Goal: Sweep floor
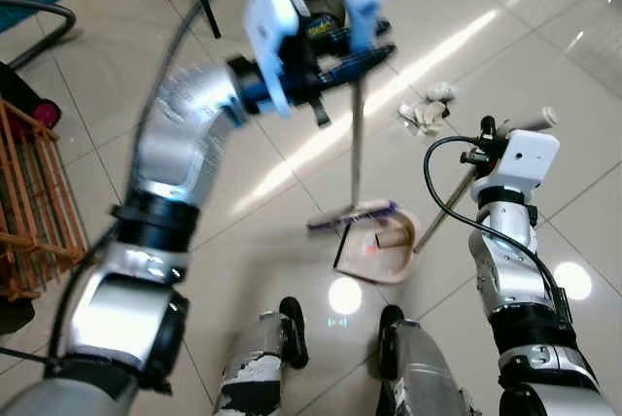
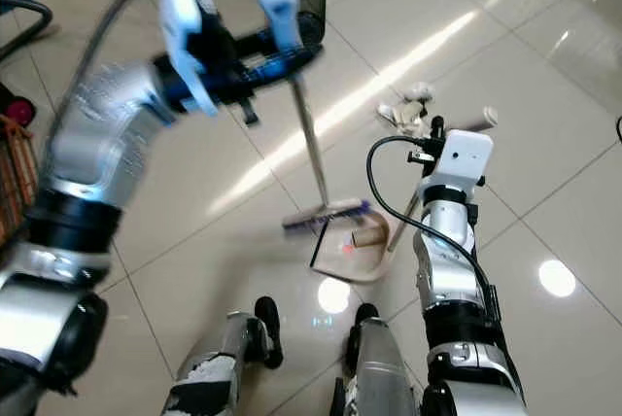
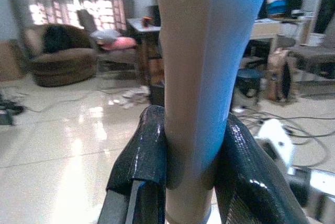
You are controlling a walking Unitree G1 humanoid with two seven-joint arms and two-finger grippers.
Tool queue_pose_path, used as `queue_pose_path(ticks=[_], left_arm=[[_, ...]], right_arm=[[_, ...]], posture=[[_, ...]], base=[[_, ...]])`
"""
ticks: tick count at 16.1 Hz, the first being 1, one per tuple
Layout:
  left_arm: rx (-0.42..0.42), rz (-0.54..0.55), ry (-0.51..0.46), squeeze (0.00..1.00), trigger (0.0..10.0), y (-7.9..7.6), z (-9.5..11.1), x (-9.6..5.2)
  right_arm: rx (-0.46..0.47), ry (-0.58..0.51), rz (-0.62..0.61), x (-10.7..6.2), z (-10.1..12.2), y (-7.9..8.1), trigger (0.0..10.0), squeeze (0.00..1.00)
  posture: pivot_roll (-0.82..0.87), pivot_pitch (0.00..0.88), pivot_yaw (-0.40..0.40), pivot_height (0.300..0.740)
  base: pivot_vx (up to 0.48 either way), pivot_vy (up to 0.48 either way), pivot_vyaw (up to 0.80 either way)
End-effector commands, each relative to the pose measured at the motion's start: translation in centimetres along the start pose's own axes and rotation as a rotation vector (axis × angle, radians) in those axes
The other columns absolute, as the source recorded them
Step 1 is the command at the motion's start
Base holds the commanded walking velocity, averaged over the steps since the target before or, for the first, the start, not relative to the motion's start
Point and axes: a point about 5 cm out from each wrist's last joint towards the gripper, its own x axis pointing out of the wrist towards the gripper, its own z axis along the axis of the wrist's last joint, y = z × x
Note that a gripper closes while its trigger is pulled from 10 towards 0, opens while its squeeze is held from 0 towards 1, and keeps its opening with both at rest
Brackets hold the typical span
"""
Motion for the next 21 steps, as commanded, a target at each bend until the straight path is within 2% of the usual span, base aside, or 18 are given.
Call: queue_pose_path(ticks=[1, 2, 4, 5, 6, 9, 10, 12, 14, 15, 17, 18, 21], left_arm=[[0.081, 0.061, -0.03, 0.0, 10.0, 1.3, 1.8, -0.6], [0.102, 0.099, -0.005, 0.0, 10.0, 1.7, 1.5, -0.9], [0.153, 0.358, 0.097, 0.0, 10.0, 3.3, -0.7, -2.7], [0.127, 0.464, 0.124, 0.0, 10.0, 3.5, -2.0, -3.7], [0.117, 0.487, 0.131, 0.0, 10.0, 3.5, -2.4, -3.9], [-0.091, 0.738, 0.219, 0.0, 10.0, 0.9, -8.0, -7.9], [-0.107, 0.784, 0.238, 0.0, 10.0, -0.3, -9.1, -8.7], [-0.139, 0.847, 0.29, 0.0, 10.0, -2.6, -10.7, -10.0], [-0.159, 0.912, 0.325, 0.0, 10.0, -4.3, -11.5, -11.5], [-0.144, 0.927, 0.346, 0.0, 10.0, -5.1, -11.6, -11.8], [-0.135, 0.927, 0.341, 0.0, 10.0, -6.1, -11.5, -11.7], [-0.133, 0.923, 0.33, 0.0, 10.0, -6.6, -11.2, -11.2], [-0.131, 0.924, 0.326, 0.0, 10.0, -6.7, -10.8, -10.7]], right_arm=[[-0.016, 0.066, -0.008, -0.5, -1.2, -0.6, 10.0, 0.0], [-0.013, 0.064, -0.013, -0.5, -1.2, -0.7, 10.0, 0.0], [0.044, 0.02, -0.079, -0.3, 0.0, -1.8, 10.0, 0.0], [0.061, -0.01, -0.103, -0.3, 0.8, -2.3, 10.0, 0.0], [0.064, -0.016, -0.109, -0.3, 0.9, -2.4, 10.0, 0.0], [0.09, -0.145, -0.118, 0.2, 5.8, -3.2, 10.0, 0.0], [0.091, -0.169, -0.1, 0.3, 7.1, -3.1, 10.0, 0.0], [0.107, -0.188, -0.074, 0.2, 9.0, -2.7, 10.0, 0.0], [0.122, -0.211, -0.04, -0.1, 10.8, -1.8, 10.0, 0.0], [0.112, -0.211, -0.014, -0.2, 11.4, -1.4, 10.0, 0.0], [0.12, -0.211, -0.002, -0.2, 11.9, -1.2, 10.0, 0.0], [0.136, -0.209, -0.001, -0.1, 12.6, -1.2, 10.0, 0.0], [0.157, -0.213, -0.008, 0.3, 13.5, -1.2, 10.0, 0.0]], posture=[[0.02, 0.183, 0.082, 0.74], [0.02, 0.177, 0.083, 0.74], [0.0, 0.144, 0.087, 0.74], [-0.02, 0.131, 0.092, 0.74], [-0.02, 0.124, 0.096, 0.74], [-0.07, 0.098, 0.102, 0.74], [-0.07, 0.092, 0.097, 0.74], [-0.07, 0.088, 0.089, 0.74], [-0.07, 0.082, 0.075, 0.74], [-0.07, 0.081, 0.07, 0.74], [-0.06, 0.077, 0.064, 0.74], [-0.05, 0.078, 0.061, 0.74], [-0.04, 0.076, 0.066, 0.74]], base=[[0.0, 0.0, 0.0], [0.0, 0.0, 0.0], [0.0, 0.0, 0.0], [0.0, 0.0, 0.0], [0.0, 0.0, 0.0], [0.0, 0.0, 0.0], [0.0, 0.0, 0.0], [0.0, 0.0, 0.0], [0.0, 0.0, 0.0], [0.0, 0.0, 0.0], [0.0, 0.0, 0.0], [0.247, 0.0, 0.0], [0.319, 0.0, 0.0]])
